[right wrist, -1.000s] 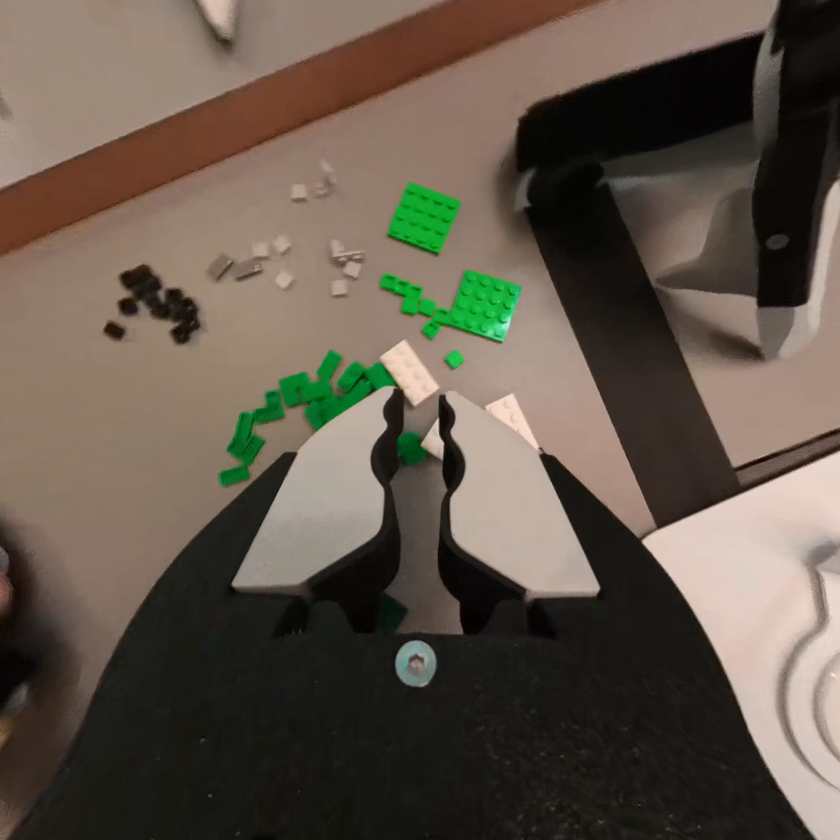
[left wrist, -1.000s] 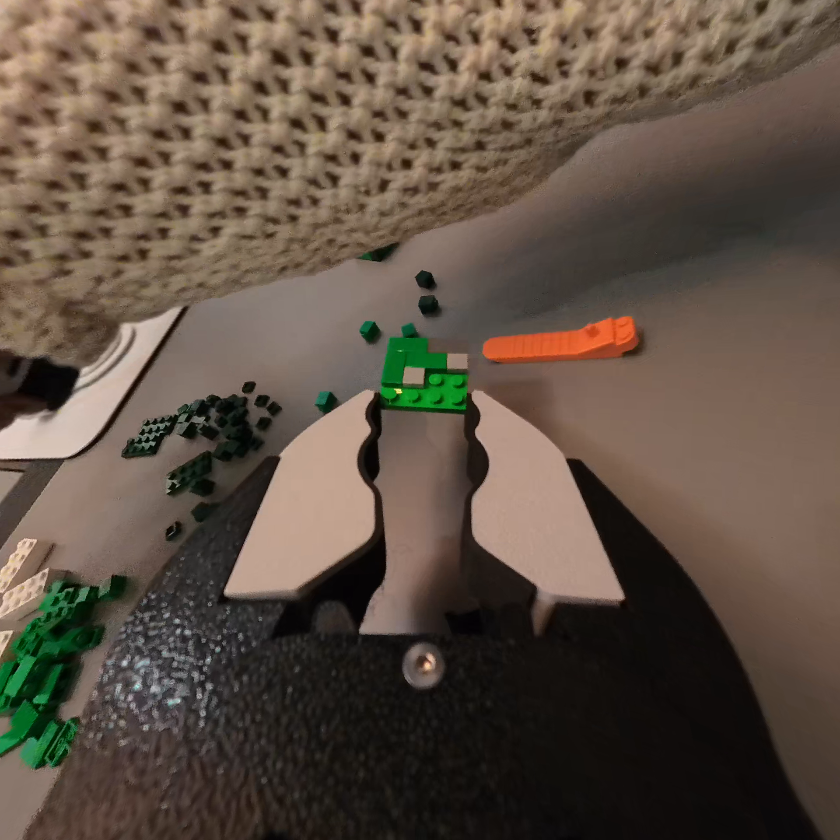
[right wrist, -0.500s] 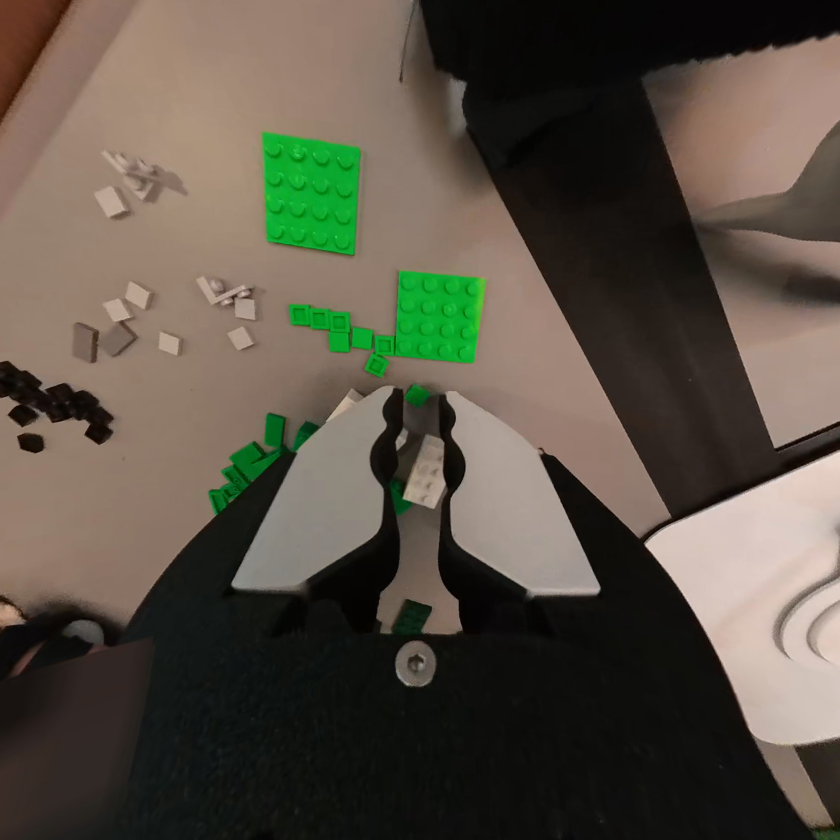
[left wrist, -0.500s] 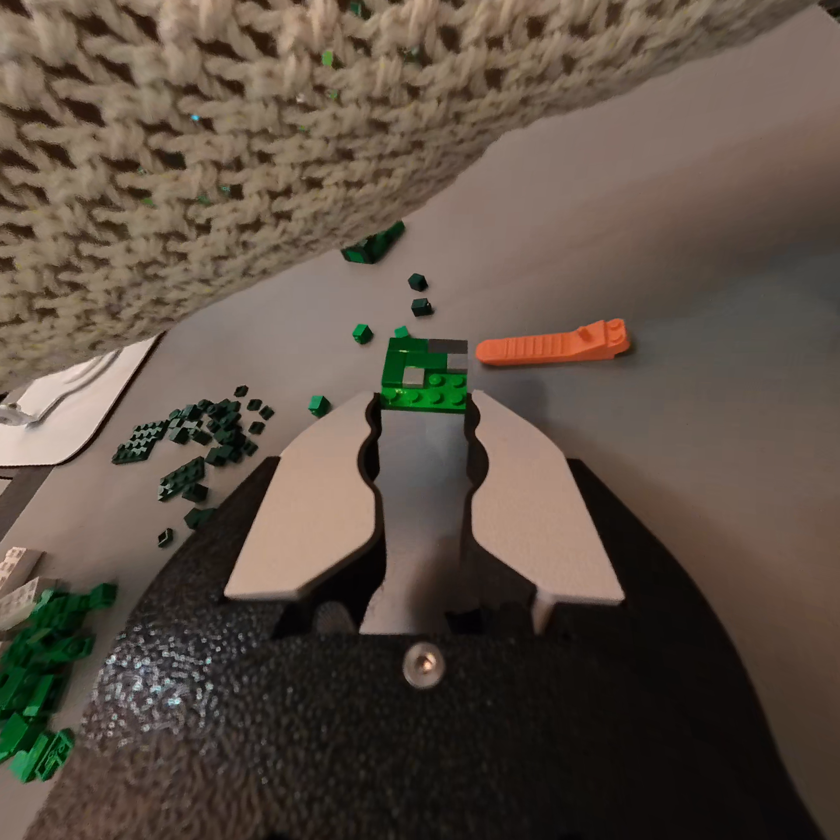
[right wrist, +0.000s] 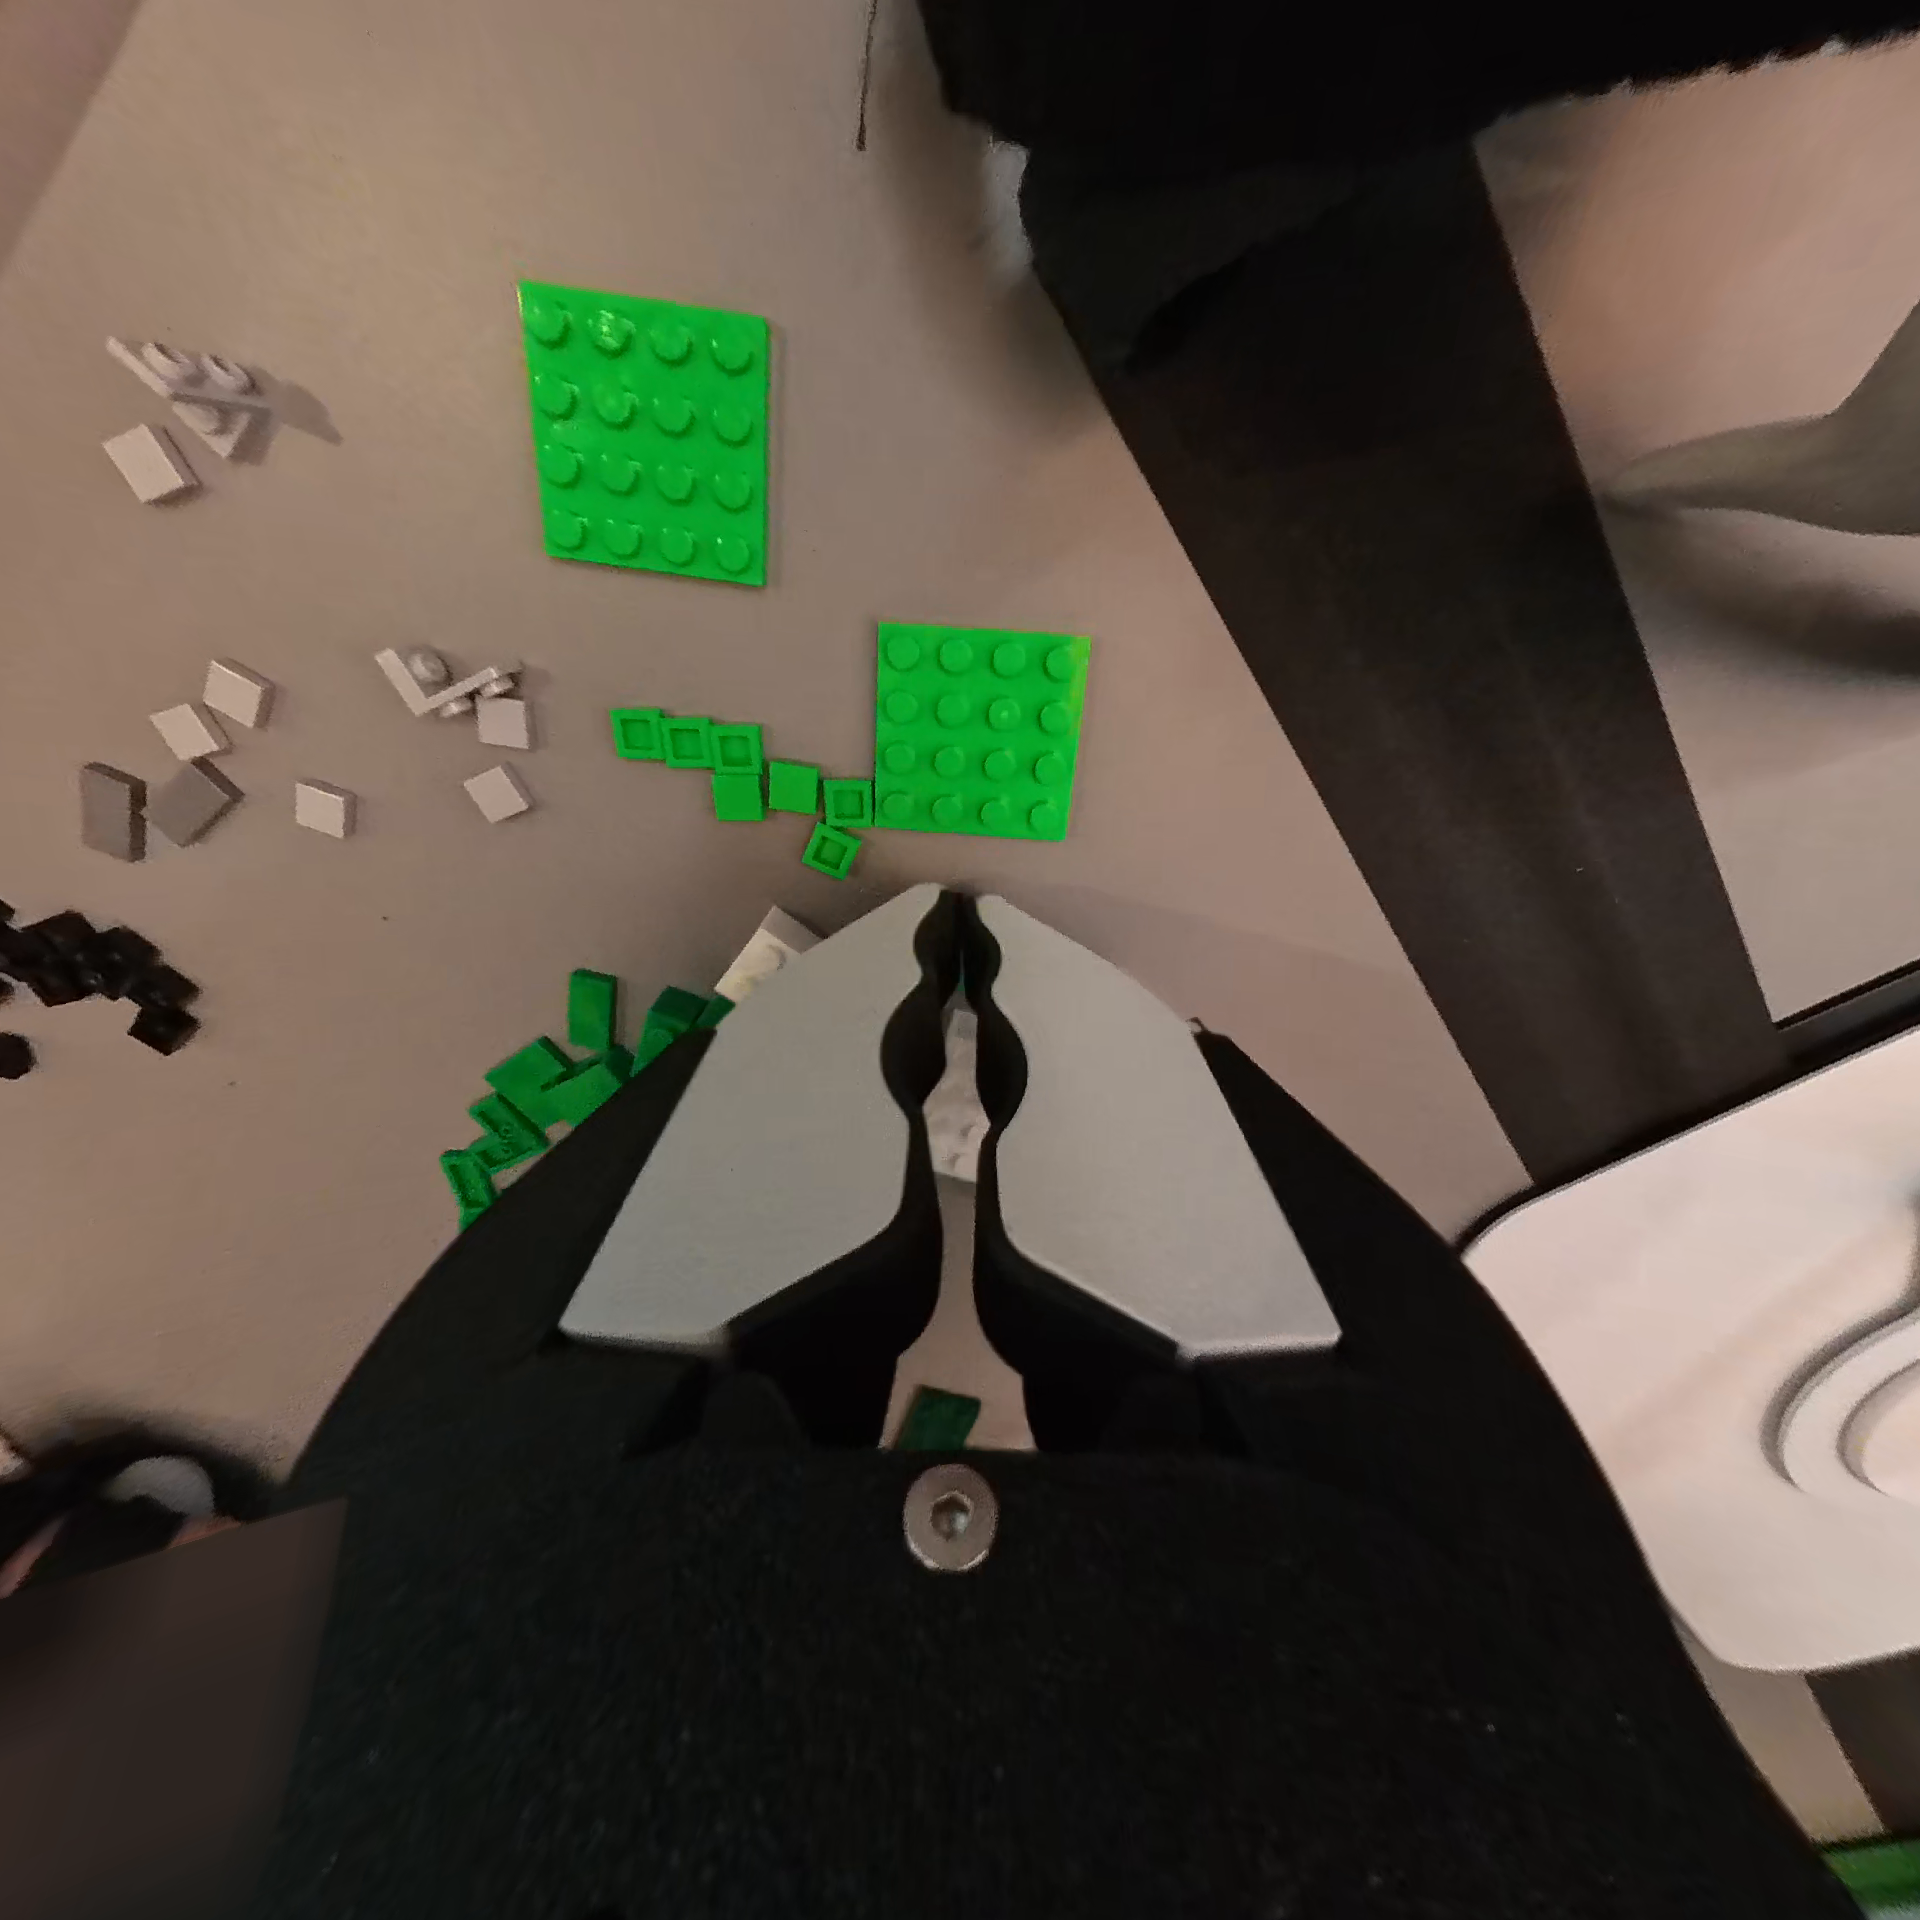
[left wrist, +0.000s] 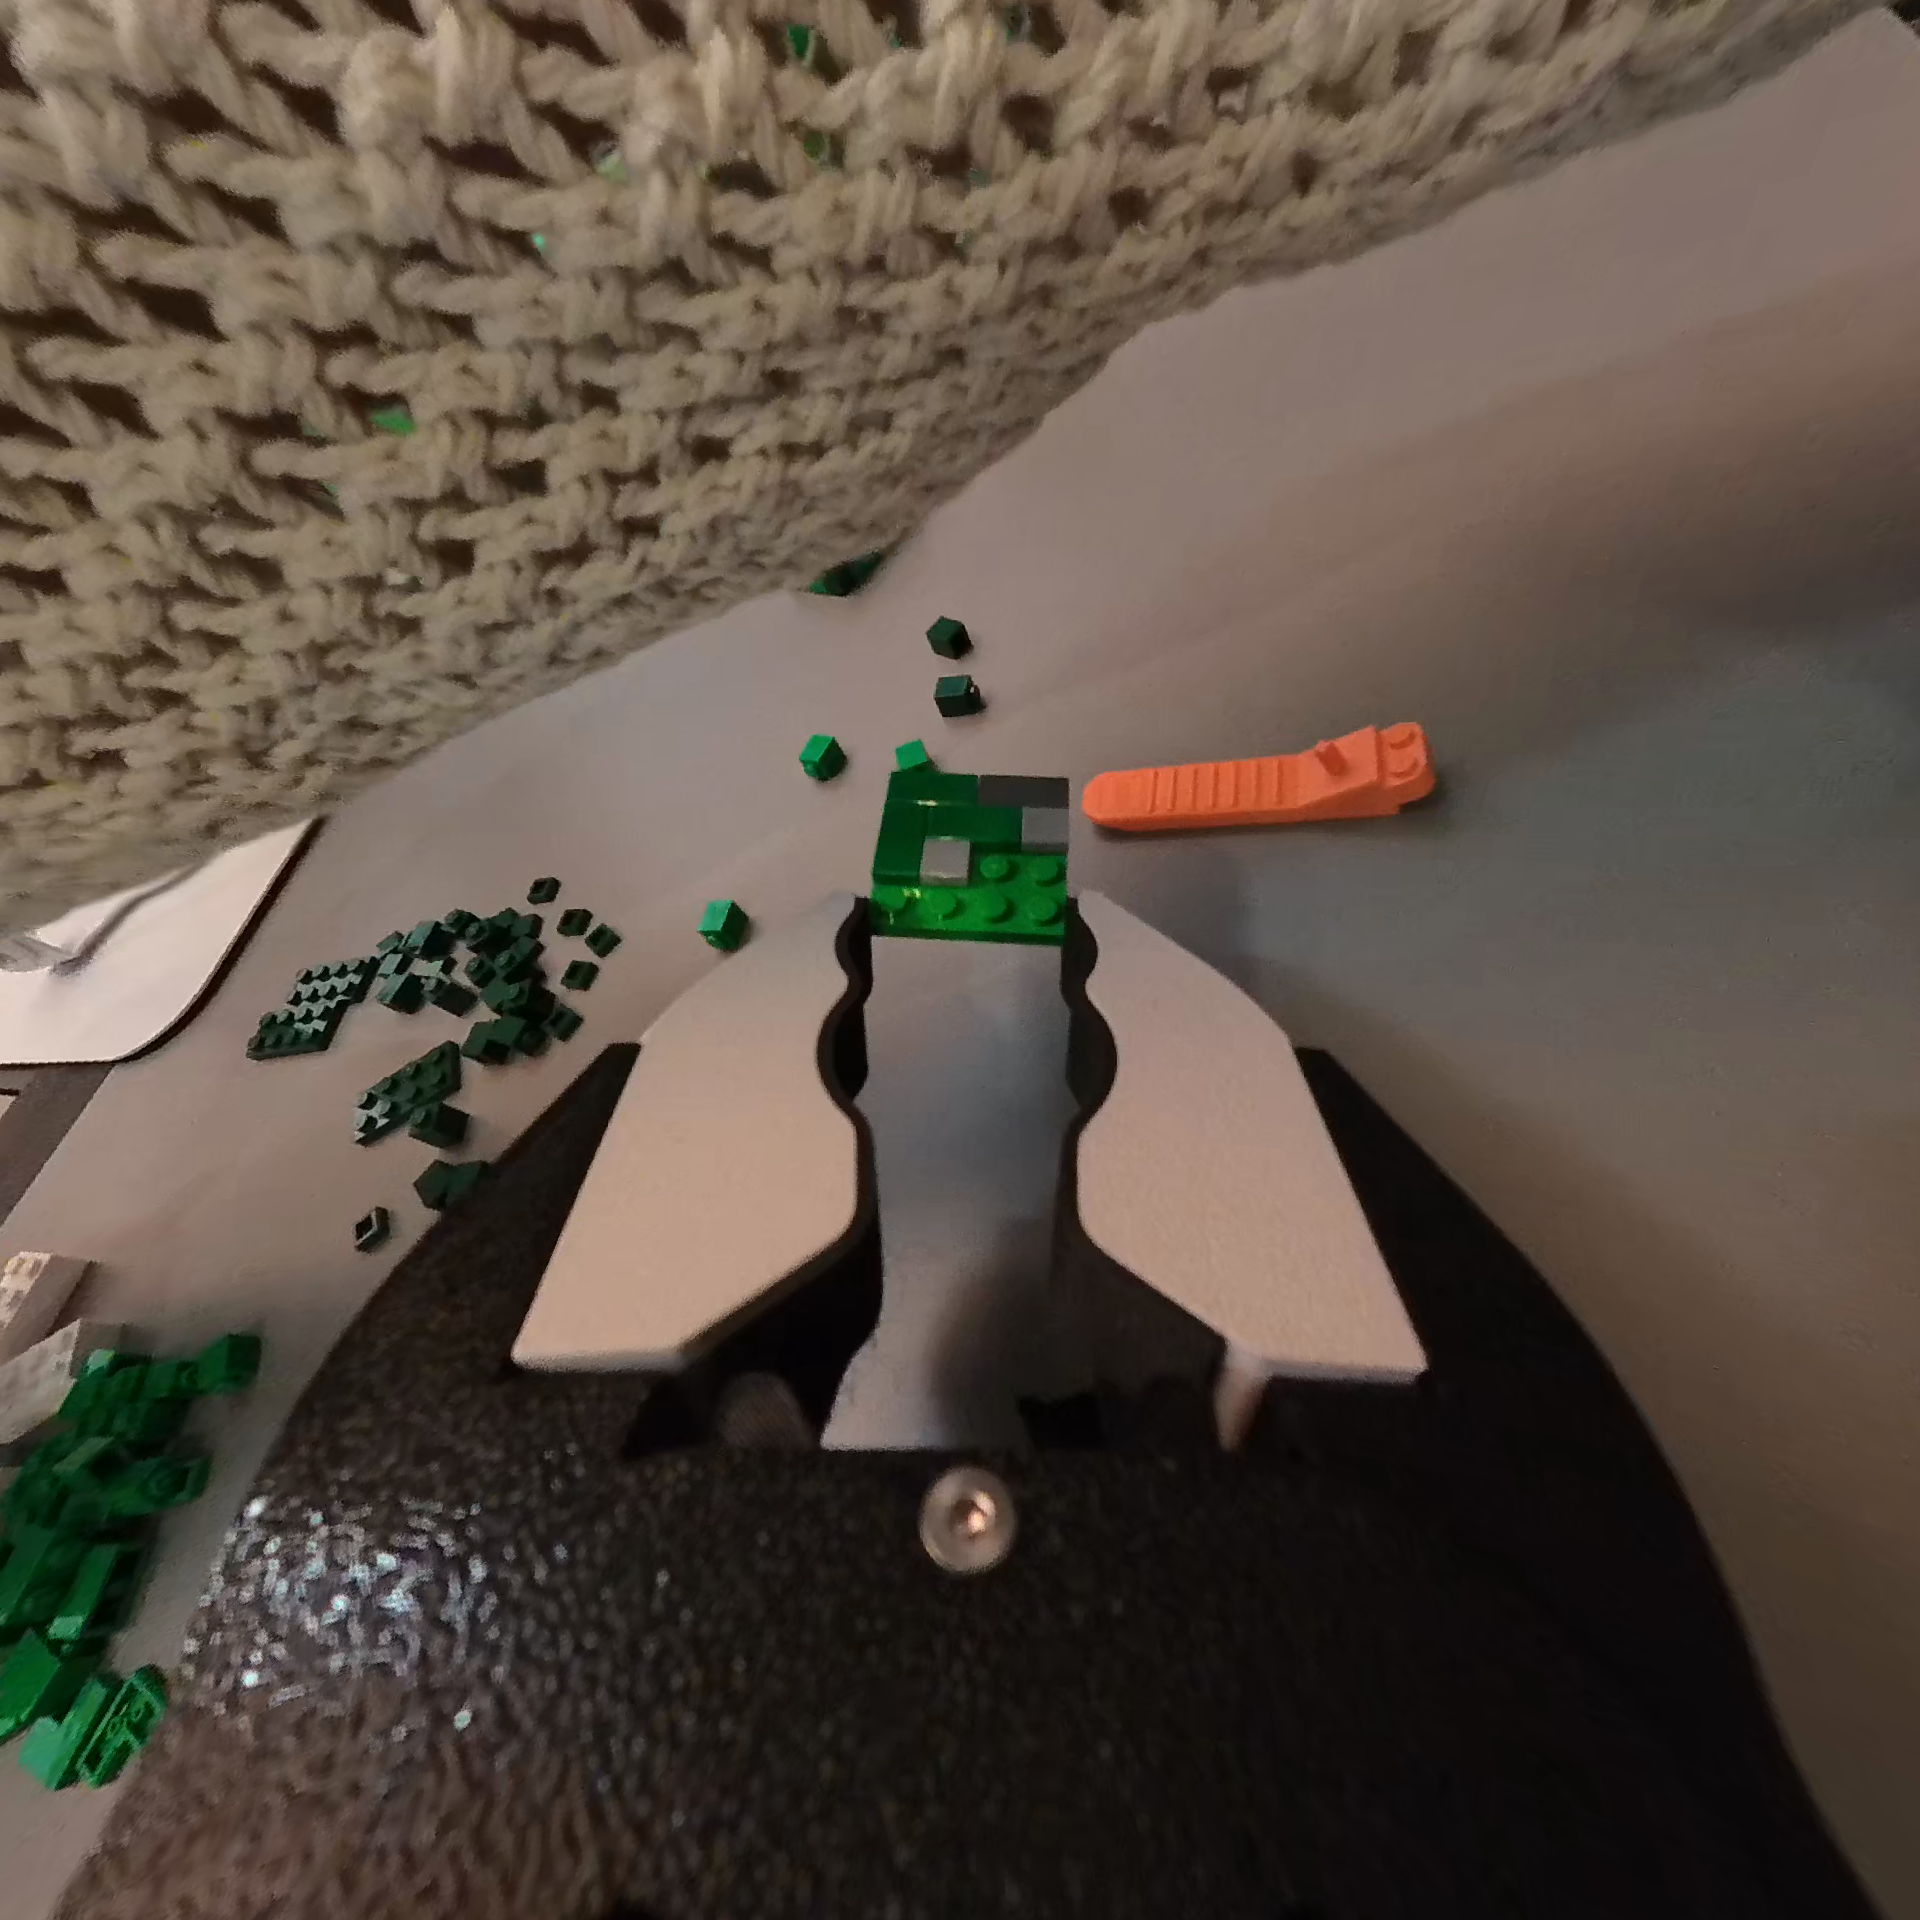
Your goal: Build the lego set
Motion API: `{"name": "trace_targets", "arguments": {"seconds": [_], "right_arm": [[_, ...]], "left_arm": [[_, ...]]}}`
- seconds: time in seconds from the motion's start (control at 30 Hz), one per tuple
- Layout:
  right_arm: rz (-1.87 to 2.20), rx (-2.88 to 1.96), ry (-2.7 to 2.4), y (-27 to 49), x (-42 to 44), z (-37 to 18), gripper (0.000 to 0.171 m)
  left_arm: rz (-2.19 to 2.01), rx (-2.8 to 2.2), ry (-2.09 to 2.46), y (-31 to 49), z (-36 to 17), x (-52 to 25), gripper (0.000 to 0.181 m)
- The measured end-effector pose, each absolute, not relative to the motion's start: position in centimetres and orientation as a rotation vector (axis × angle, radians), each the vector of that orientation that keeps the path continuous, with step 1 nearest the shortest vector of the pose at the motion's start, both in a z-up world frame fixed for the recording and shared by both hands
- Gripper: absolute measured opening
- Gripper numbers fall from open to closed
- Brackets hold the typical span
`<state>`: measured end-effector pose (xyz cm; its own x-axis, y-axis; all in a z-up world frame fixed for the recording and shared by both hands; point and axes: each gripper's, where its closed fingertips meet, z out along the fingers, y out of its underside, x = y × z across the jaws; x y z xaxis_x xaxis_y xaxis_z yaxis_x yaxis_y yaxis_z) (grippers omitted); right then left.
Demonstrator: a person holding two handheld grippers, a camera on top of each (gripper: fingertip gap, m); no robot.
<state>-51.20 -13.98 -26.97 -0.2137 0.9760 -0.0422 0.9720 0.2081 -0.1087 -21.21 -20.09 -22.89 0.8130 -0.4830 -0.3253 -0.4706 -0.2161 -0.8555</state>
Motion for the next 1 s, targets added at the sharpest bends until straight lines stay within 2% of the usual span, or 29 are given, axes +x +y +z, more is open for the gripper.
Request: {"name": "trace_targets", "arguments": {"seconds": [0.13,0.47,1.0], "right_arm": [[0.197,-1.918,-2.421,-14.0,-51.2,-26.9,0.0],[0.126,-1.963,-2.445,-13.7,-50.3,-26.6,0.013],[0.182,-1.898,-2.459,-13.8,-50.1,-26.3,0.01]], "left_arm": [[-0.019,-1.855,0.723,-20.1,-23.0,-21.2,0.035],[-0.027,-1.866,0.733,-20.1,-23.2,-21.1,0.035],[-0.036,-1.886,0.724,-20.1,-23.5,-21.2,0.035]]}}
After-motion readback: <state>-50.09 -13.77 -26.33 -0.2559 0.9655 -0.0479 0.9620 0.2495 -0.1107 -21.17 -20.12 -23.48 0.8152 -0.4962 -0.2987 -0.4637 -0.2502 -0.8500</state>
